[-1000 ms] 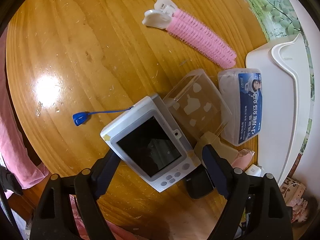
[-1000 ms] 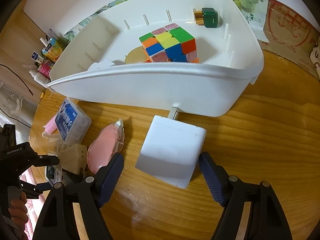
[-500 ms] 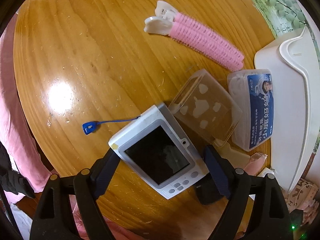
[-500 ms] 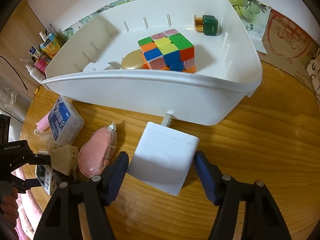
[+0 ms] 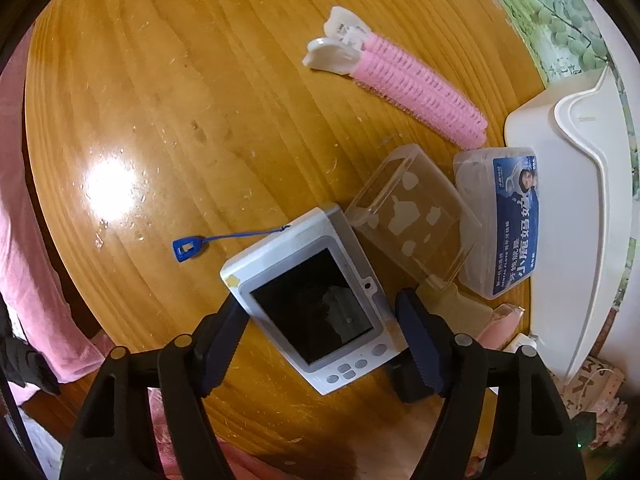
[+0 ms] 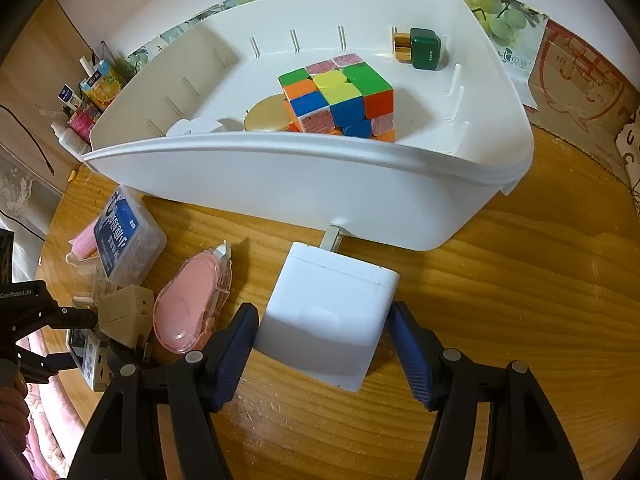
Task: Organize rigid objects
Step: 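Grasp the white screen device with the left tool while the right tool grasps the white adapter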
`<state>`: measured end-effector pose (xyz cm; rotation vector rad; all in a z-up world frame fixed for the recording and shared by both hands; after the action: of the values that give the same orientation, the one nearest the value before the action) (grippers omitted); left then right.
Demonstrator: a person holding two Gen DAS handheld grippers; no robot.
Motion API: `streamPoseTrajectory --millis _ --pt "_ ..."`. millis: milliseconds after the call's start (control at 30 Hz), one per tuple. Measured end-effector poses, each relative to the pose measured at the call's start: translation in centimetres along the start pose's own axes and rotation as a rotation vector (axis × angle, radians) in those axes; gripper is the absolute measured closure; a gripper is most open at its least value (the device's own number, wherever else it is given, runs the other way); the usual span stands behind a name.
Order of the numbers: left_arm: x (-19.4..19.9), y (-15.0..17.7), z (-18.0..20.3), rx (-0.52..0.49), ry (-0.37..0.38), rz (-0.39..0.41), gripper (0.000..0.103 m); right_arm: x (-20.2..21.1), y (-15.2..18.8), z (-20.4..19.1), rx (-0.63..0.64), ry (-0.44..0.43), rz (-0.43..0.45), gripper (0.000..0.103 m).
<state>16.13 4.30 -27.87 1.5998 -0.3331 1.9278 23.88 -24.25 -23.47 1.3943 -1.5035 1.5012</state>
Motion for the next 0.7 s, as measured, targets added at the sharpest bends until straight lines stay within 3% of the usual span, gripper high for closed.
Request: streamPoseTrajectory --millis 233,700 --pt "0.4 0.5 -1.8 0.017 0.054 -0.024 0.033 0.4 0.3 0.1 0.019 0.006 -0.008 0.04" --pt "1.1 4.4 -7.0 -0.002 0.053 -0.023 0.033 2.3 1.8 2.2 -0.038 0.0 0.001 0.044"
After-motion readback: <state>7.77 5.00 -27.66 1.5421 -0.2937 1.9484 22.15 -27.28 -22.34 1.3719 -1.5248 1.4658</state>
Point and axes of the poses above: each gripper's, at about its wrist camera, not at the fingertips, and x roughly against the way its jaws point, z to its right, y to its underside, the point moved 3 cm from there along -x, roughly the way its jaws point
